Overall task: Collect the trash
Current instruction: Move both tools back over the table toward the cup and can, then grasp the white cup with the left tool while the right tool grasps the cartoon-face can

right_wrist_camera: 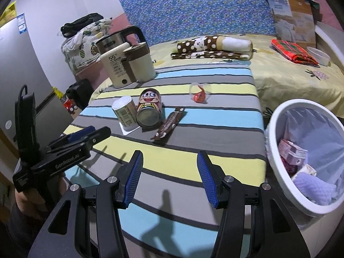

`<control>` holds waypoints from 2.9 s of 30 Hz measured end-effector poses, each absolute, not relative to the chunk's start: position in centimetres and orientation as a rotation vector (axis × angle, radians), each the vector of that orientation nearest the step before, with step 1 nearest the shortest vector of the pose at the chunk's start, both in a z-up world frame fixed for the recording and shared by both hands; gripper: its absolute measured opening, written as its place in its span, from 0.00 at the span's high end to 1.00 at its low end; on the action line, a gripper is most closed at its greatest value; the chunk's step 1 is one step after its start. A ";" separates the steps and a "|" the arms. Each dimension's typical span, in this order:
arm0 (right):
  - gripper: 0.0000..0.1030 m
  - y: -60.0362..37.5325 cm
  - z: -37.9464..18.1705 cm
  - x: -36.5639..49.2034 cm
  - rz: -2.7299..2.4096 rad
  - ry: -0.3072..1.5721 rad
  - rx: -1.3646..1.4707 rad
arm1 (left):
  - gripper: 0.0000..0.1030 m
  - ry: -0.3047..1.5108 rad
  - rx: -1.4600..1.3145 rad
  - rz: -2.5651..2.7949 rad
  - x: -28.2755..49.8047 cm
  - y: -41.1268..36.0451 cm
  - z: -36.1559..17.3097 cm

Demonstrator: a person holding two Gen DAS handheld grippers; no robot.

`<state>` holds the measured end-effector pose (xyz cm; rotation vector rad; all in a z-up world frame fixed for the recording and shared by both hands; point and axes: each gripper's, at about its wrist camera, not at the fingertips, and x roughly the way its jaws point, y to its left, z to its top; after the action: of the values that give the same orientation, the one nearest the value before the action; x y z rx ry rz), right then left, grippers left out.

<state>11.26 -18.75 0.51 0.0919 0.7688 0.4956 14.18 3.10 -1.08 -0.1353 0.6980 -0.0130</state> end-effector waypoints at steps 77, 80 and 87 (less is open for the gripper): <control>0.40 -9.4 -1.8 18.8 0.472 0.841 -0.099 | 0.49 0.664 -0.268 0.015 18.3 9.9 -2.6; 0.40 -9.3 -1.9 19.1 0.470 0.842 -0.103 | 0.49 0.666 -0.276 0.014 18.3 10.1 -2.7; 0.39 -9.6 -2.0 19.8 0.464 0.848 -0.109 | 0.49 0.669 -0.281 0.010 18.2 10.2 -2.7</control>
<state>19.80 -9.56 -1.95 -0.1090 0.8480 0.4642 18.22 10.18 -2.75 -0.2807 0.6690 0.0096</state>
